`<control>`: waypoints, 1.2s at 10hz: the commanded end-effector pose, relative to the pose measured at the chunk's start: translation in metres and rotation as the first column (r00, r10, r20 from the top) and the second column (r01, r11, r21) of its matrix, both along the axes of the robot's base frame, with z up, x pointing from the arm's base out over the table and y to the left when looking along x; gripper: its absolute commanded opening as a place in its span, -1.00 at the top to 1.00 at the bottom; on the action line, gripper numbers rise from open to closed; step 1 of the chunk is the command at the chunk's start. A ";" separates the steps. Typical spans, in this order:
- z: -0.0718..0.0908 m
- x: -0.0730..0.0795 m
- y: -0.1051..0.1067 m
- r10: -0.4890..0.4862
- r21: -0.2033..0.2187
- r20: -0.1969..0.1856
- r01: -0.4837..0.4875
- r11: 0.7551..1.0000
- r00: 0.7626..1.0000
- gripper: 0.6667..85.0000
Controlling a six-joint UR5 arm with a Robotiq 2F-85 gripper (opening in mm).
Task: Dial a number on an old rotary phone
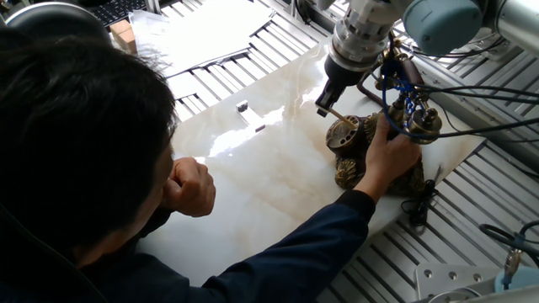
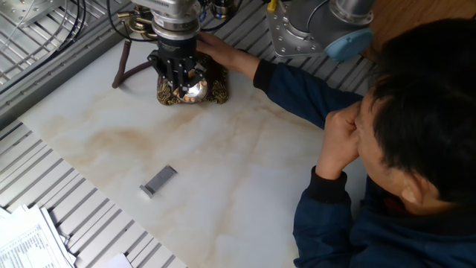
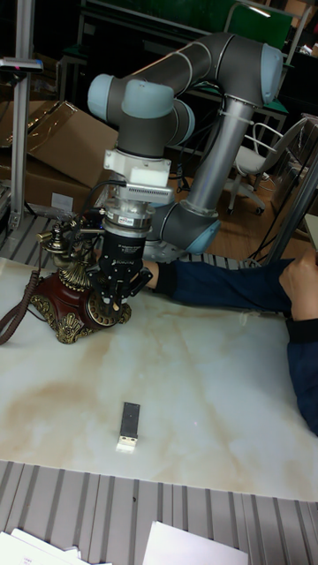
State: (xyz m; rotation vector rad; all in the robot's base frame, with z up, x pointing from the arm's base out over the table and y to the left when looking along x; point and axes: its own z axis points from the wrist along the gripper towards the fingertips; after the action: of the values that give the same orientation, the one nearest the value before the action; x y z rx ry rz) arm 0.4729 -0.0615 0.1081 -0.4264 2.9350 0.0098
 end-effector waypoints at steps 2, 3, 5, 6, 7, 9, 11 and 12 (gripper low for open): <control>0.003 0.001 0.008 -0.056 0.013 -0.013 0.056 0.998 0.998 0.97; 0.002 0.002 0.009 -0.067 0.015 -0.012 0.067 0.998 0.998 0.97; 0.001 0.002 0.009 -0.088 0.015 -0.013 0.088 0.996 0.996 0.97; 0.000 0.002 0.010 -0.095 0.017 -0.010 0.096 0.995 0.995 0.97; 0.000 0.003 0.010 -0.099 0.016 -0.007 0.099 0.995 0.995 0.97; 0.000 0.005 0.010 -0.100 0.017 -0.001 0.100 0.995 0.995 0.97; -0.003 0.008 0.011 -0.109 0.020 0.006 0.109 0.994 0.994 0.97; -0.005 0.009 0.013 -0.117 0.021 0.009 0.117 0.993 0.993 0.97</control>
State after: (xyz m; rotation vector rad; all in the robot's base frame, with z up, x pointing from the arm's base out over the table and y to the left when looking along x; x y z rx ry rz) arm 0.4781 -0.0526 0.1043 -0.2804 2.9528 0.0072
